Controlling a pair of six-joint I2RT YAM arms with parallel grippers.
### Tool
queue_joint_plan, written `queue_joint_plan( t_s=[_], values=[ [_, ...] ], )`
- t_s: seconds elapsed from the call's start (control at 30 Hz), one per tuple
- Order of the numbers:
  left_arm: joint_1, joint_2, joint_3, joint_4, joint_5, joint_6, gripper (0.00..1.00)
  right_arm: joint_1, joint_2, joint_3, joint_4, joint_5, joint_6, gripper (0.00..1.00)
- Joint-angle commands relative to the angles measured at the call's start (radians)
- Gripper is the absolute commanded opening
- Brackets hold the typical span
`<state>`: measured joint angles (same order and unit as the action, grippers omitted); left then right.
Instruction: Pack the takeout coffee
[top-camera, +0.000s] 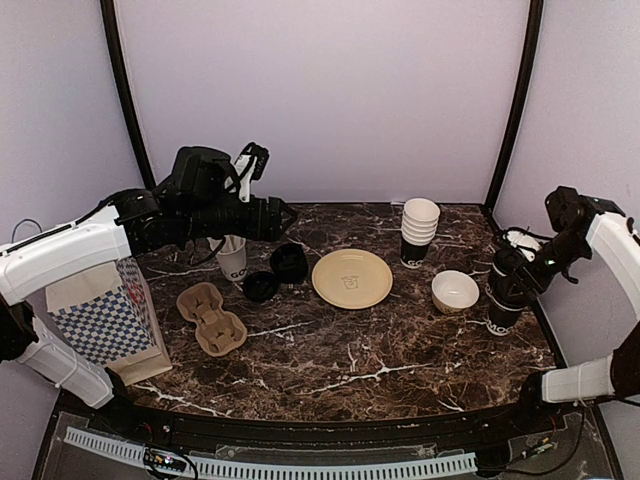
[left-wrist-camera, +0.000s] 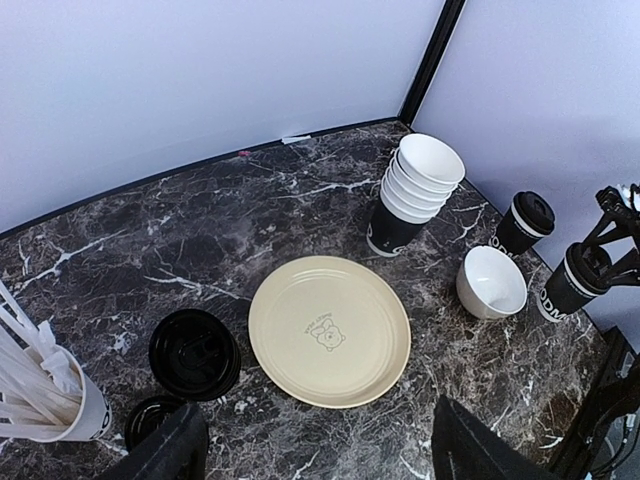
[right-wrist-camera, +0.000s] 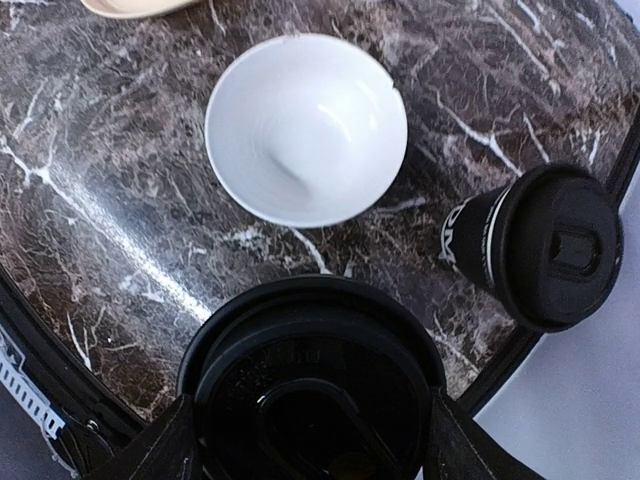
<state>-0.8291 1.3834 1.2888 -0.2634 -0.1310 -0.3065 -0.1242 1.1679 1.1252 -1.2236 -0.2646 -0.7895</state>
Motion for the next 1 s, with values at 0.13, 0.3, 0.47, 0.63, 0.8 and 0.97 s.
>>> queue_joint_plan(
  t_s=[0.13,0.3,0.47,0.63,0.8,0.97],
  values=[
    [0.004,-0.023,-0.008,-0.005,0.018,0.027,0.79,-0.015,-0.006,-0.144,0.205,0.089,0.016,0.7],
    [0.005,-0.035,-0.004,-0.023,0.019,0.025,0.79,-0.034,0.04,-0.162,0.234,0.036,0.014,0.76],
    [0.004,-0.065,0.004,-0.06,0.005,0.03,0.79,-0.037,0.01,-0.108,0.166,-0.014,0.001,0.97],
    [0.005,-0.076,0.067,-0.166,-0.037,0.026,0.79,-0.037,-0.006,0.005,0.033,-0.048,-0.009,0.98],
    [0.004,-0.041,0.093,-0.387,-0.066,-0.032,0.73,-0.01,-0.016,0.044,-0.022,-0.197,-0.015,0.96],
    [0.005,0.038,0.047,-0.602,-0.002,-0.084,0.54,0.152,-0.011,0.041,0.037,-0.264,0.028,0.9]
  ],
)
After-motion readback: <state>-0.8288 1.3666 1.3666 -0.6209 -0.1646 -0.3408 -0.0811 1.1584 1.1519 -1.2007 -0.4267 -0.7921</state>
